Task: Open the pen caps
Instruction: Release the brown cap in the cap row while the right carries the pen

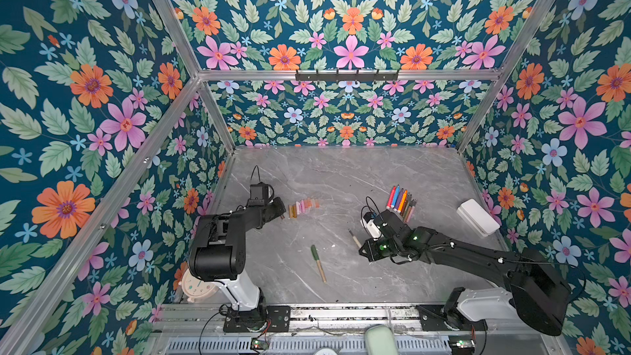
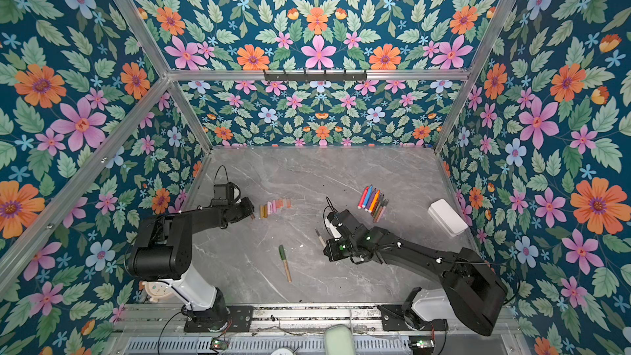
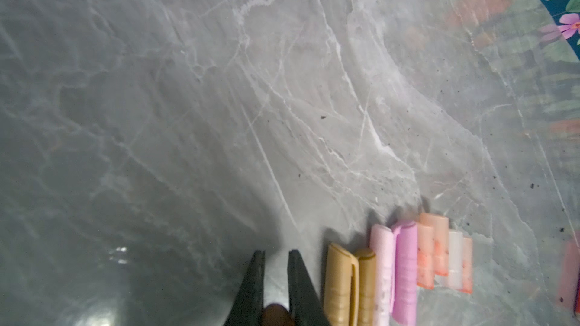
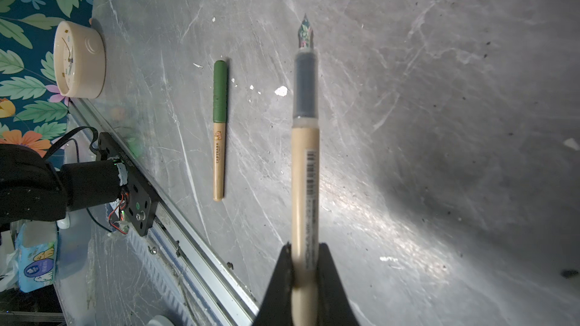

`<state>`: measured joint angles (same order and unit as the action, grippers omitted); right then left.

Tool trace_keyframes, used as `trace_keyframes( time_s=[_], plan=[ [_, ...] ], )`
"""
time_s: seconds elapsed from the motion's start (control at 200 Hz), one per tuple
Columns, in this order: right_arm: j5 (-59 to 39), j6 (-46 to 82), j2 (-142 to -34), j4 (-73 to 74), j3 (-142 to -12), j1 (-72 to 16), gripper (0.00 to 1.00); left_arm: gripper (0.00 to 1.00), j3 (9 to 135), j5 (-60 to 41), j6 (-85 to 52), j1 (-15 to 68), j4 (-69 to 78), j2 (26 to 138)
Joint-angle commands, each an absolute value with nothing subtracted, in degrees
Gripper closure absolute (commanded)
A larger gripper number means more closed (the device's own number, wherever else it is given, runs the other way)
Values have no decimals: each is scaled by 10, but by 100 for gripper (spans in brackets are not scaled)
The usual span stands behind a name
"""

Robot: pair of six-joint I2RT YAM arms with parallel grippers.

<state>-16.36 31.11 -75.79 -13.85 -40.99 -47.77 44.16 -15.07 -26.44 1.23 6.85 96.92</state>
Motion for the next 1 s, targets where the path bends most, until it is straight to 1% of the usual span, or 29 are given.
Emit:
trace_keyframes(
  time_s=[0.0, 0.23, 0.285, 0.33, 0.995],
  plan=[
    [-159, 303, -757, -146, -415, -478, 100, 83, 448, -164, -257, 12, 77, 976],
    [-156, 301, -759, -146, -417, -478, 100, 74, 443, -188, -269, 11, 95, 985],
    [-157, 301, -762, -144, -417, -478, 100, 70, 440, -193, -272, 13, 100, 985],
    [-159, 301, -764, -143, -417, -477, 100, 68, 437, -197, -274, 13, 103, 985],
    [-154, 305, -764, -138, -411, -478, 100, 67, 420, -234, -303, 12, 125, 971]
  ],
)
